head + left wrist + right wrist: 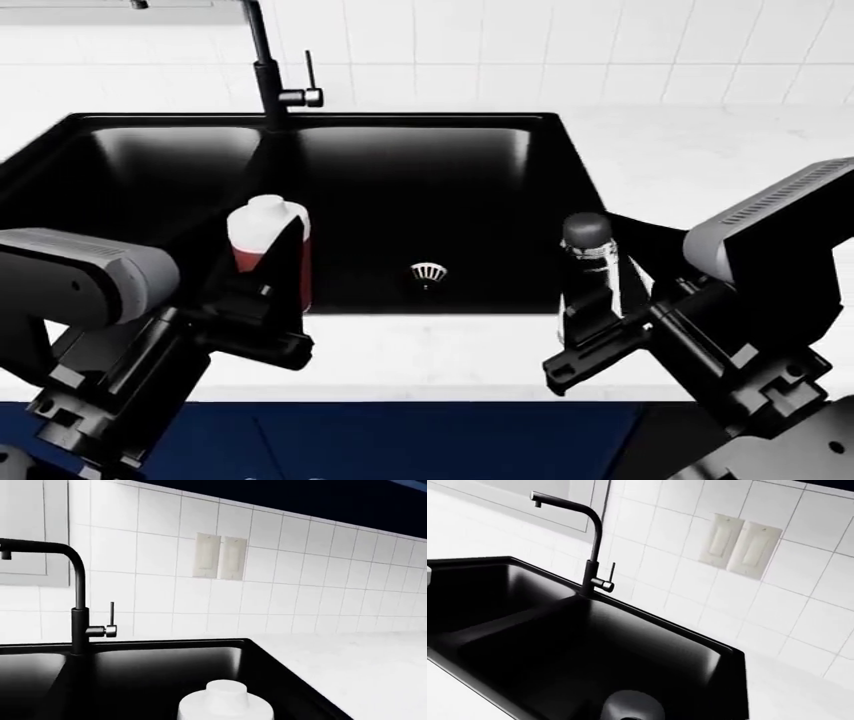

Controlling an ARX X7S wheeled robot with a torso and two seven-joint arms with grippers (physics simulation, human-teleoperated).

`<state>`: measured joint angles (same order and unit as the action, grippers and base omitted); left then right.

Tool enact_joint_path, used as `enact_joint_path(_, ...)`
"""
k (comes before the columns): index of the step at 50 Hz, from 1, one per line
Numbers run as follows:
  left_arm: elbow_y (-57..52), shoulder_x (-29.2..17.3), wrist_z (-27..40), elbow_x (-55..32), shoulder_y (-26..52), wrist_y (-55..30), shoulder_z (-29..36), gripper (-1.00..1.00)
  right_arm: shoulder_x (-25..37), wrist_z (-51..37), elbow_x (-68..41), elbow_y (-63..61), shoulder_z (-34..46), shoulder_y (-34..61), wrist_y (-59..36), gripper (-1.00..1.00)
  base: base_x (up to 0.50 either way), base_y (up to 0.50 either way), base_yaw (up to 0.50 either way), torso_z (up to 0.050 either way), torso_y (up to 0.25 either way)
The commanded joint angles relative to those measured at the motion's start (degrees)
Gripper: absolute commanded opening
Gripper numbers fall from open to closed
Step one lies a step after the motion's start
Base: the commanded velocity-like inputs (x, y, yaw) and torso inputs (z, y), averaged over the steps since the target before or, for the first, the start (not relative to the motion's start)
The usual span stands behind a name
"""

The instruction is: Pick and place the shaker into the drawer. Then close the cabinet.

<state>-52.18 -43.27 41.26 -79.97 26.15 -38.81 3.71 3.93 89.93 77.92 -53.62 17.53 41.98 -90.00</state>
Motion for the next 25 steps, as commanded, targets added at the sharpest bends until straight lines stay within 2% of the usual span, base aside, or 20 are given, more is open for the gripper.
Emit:
enact_joint_path(1,0.0,-0.2,-0.1,-0.1,-0.7,0.7,-0.2,-1.00,-0.4,0.1,0.7,-0.2,0.3,-0.1,0.0,-1.00,0.00,0.50,0.00,0.000,0.000)
enact_joint_path(25,-0.6,-0.8,0.5,-0.8,-0.2,0.8,0.0,-1.00,-1.0,0.1,0.7,-0.7,0.2,-0.2,0.0,-1.00,0.00,0.50,0.00,0.000,0.000)
